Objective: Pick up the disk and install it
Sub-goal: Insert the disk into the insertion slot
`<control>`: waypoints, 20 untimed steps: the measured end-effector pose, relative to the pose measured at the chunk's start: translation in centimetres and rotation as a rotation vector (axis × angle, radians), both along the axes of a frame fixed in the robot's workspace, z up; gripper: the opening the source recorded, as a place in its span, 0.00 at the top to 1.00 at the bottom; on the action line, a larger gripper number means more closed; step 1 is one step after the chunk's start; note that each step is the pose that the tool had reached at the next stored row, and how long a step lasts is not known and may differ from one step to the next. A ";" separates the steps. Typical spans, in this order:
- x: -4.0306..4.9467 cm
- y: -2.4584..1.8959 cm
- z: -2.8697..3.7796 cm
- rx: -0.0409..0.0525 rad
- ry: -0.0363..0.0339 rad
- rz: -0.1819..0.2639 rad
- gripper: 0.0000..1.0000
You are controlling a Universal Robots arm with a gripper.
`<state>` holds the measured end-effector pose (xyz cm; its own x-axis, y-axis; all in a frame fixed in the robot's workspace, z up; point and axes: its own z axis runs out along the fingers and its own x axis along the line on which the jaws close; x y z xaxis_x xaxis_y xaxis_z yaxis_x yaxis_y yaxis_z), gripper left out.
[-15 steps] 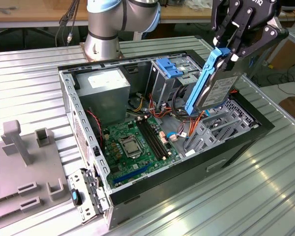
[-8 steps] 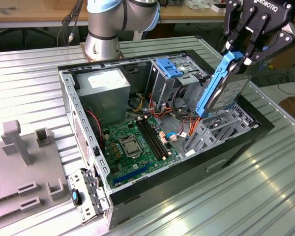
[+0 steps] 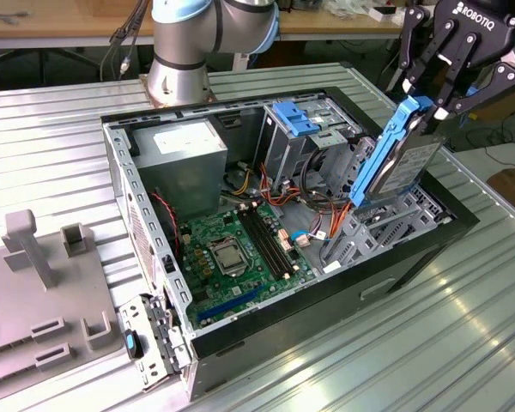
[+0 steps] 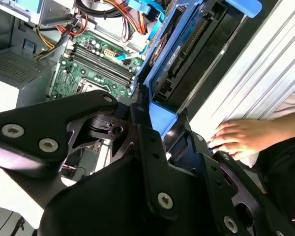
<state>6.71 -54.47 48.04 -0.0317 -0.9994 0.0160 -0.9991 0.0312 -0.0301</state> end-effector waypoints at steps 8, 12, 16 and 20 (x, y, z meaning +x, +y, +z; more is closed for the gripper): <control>0.71 -1.18 -1.11 -0.0001 0.0000 0.001 0.63; 0.71 -1.18 -1.16 -0.0001 0.0000 0.001 0.63; 0.71 -1.21 -1.47 0.0000 0.0000 0.001 0.63; 0.75 -1.42 -1.76 -0.0002 0.0000 0.001 0.63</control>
